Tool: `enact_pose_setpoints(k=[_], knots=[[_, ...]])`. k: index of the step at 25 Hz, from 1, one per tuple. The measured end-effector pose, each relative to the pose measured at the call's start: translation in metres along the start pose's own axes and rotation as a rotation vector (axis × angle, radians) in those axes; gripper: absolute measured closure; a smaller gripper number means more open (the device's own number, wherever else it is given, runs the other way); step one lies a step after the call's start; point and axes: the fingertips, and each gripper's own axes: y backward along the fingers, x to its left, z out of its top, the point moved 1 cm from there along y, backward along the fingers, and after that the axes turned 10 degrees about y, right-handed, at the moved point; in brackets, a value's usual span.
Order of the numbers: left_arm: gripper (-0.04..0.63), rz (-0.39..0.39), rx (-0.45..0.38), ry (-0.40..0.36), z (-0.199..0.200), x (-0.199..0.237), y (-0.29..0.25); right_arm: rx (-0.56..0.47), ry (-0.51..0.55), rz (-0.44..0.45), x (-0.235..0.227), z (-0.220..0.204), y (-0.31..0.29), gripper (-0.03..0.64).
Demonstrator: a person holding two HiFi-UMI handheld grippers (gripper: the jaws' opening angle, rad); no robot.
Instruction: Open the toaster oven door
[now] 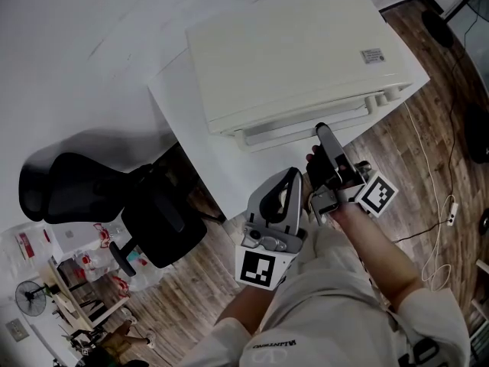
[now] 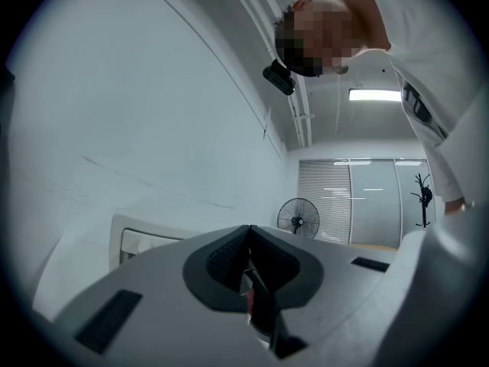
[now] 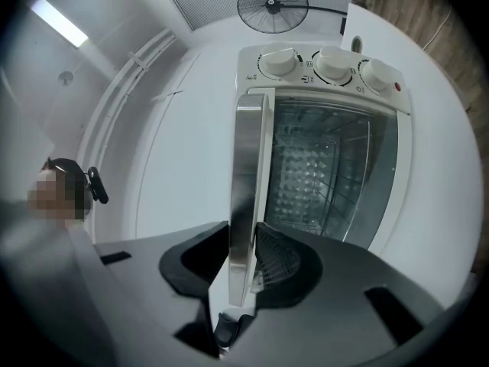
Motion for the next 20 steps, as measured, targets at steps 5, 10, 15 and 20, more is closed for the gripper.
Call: enact_pose_setpoints(k=[5, 10, 15, 20], knots=[[0.586, -0.011, 0.003, 0.004, -0.002, -0.006, 0.002, 0.002, -0.005, -0.016, 0.002, -0.004, 0.01, 0.502], [0.586, -0.02, 0.009, 0.005, -0.004, -0.014, 0.003, 0.027, -0.002, -0.027, 0.004, -0.01, 0.025, 0.502], [0.586, -0.024, 0.013, 0.003, -0.007, -0.02, 0.004, 0.042, -0.017, -0.038, 0.003, -0.015, 0.037, 0.503], [0.586, -0.009, 0.026, 0.001, -0.014, -0.021, 0.008, 0.055, -0.027, -0.054, 0.001, -0.02, 0.051, 0.503]])
